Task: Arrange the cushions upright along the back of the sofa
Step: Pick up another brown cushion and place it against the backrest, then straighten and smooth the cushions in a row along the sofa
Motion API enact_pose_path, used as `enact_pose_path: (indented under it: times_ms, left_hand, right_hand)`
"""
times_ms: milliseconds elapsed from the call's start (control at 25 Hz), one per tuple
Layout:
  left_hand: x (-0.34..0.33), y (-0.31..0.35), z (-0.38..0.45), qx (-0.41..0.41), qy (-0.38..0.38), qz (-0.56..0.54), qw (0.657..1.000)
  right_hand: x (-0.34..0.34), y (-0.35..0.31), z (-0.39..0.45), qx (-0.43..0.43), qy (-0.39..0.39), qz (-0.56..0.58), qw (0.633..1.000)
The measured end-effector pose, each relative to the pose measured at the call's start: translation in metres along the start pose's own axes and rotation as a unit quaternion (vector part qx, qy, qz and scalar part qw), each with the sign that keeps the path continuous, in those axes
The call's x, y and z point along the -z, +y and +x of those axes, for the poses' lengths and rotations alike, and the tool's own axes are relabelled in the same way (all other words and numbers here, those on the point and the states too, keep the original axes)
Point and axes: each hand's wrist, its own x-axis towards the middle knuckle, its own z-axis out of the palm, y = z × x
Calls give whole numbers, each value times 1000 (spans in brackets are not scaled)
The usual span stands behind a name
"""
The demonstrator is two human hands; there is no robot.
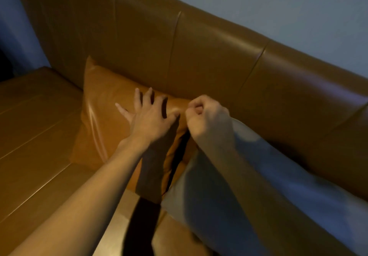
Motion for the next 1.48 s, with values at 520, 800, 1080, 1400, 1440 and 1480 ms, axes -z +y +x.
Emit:
enact_pose_path:
  times_ms: [520,800,1080,1400,1440,1480]
  left_hand:
    - [-30,25,-2,16,-7,-13,1000]
    - [-31,25,-17,-55,58,-73,994]
    - [-36,36,-26,-35,16,-54,998]
    - [0,120,-41,-115,68,-91,987]
    - [1,138,-49,-164,88,-94,978]
    - [1,160,-59,-204,80,-103,970]
  right_hand:
    - [19,59,0,-59,4,-226,972]
    - [18,64,6,-58,-23,-223,973]
    - [11,66,9,-61,-25,-262,963]
    - [71,109,-21,-66,28,-72,995]
    - [83,122,-30,-82,31,-89,992]
    - [98,135,-41,-99,34,-108,989]
